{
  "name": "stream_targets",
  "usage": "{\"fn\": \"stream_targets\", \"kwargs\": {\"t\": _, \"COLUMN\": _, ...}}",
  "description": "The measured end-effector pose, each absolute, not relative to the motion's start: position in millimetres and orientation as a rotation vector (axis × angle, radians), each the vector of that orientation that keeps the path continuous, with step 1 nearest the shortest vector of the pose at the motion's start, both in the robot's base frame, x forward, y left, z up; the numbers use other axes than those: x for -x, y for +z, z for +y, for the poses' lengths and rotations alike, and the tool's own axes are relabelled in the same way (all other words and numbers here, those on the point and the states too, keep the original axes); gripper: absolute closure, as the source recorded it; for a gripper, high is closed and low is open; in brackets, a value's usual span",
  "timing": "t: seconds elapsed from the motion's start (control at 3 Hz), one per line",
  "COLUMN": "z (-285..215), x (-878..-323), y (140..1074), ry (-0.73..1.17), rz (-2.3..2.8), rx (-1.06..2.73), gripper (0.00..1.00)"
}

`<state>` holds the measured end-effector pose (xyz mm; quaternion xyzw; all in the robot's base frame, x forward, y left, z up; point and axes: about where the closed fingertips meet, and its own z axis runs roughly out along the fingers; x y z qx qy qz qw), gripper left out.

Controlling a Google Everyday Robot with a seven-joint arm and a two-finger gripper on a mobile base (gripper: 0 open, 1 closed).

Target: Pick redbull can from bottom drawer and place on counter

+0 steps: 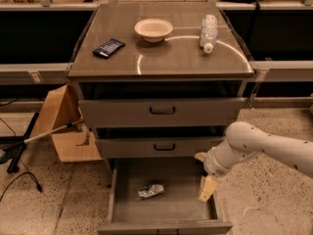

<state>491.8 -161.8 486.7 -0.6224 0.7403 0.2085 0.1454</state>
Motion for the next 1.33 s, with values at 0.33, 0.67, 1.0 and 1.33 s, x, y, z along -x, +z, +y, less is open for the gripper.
{"fn": "stream_targets", "kwargs": {"t": 0.33, "z": -158.4, "x": -507.0, "y": 449.3, "ry": 0.612, "rz": 2.133, "rx": 1.763, "gripper": 0.0}}
{"fn": "stream_targets", "kwargs": {"t": 0.67, "z": -153.3, "x": -517.5, "y": 430.0, "ry": 0.624, "rz": 2.125, "rx": 1.752, "gripper": 0.0}}
{"fn": "stream_targets", "kwargs": {"t": 1.0, "z": -113.5, "x": -535.9, "y": 393.6, "ry": 0.736, "rz": 2.074, "rx": 1.824, "gripper": 0.0}}
{"fn": "stream_targets", "kwargs": {"t": 1.33, "z": -113.2, "x": -535.6, "y": 393.2, "ry": 0.737, "rz": 2.074, "rx": 1.824, "gripper": 0.0}}
